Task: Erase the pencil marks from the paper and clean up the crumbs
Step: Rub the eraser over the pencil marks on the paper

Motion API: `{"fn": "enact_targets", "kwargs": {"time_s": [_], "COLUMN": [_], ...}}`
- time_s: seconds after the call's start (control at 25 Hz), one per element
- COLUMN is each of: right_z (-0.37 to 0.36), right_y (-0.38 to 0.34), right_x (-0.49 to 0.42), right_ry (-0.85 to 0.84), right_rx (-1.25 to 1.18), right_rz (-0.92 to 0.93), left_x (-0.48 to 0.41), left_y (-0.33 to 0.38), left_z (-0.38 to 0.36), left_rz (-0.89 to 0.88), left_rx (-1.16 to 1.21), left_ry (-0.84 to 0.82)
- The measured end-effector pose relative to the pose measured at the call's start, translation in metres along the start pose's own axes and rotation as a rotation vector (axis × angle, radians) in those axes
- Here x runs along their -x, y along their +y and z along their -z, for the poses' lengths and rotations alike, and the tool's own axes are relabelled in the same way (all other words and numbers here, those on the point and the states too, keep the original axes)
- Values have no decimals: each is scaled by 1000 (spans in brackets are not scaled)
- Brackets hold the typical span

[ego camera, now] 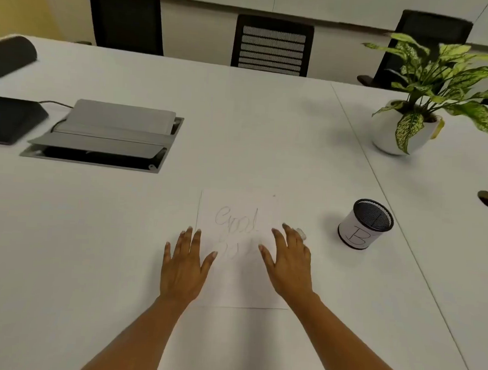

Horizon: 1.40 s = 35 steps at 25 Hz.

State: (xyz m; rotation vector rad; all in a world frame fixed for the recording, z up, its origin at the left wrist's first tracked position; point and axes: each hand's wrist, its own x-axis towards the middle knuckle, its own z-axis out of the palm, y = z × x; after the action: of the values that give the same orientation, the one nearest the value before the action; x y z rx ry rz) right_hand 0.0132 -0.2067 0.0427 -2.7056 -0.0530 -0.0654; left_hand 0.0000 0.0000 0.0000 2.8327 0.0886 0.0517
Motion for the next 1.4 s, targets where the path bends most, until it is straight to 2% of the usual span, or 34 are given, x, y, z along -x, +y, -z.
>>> {"fn": "enact_targets", "kwargs": {"time_s": [0.16, 0.28, 0.44, 0.64, 0.84, 0.92, 1.0, 1.2, 1.4], "right_z": [-24, -35, -36, -35, -37, -38, -40, -56, -76], "right_y": [20, 33, 48, 59, 64, 58, 43, -4, -19], "right_x": [4, -4, -23, -45, -58, -59, -57, -50, -42], "right_ry": [-91, -88, -6, 61, 228, 314, 358, 257, 186], "right_rx": [46, 29, -46, -189, -80, -200, -423, -664, -765], "right_rz": [-90, -131, -170, -308, -300, -358, -378, -157, -169], "left_x": [0, -4, -4, -4, -4, -4, -3, -4, -4], "left_y": [-18, -22, -23, -25, -26, -26, -26, -27, -27], "left_z": [-23, -37, -41, -41, -43, -43, -43, -44, -45], "left_rz": [11, -7, -11, -11, -19, -19, -22, -26, -34], "left_rx": [-69, -96, -58, -53, -60, -63, -61, -43, -22], "left_ry": [25, 32, 7, 18, 29, 27, 30, 52, 71]}}
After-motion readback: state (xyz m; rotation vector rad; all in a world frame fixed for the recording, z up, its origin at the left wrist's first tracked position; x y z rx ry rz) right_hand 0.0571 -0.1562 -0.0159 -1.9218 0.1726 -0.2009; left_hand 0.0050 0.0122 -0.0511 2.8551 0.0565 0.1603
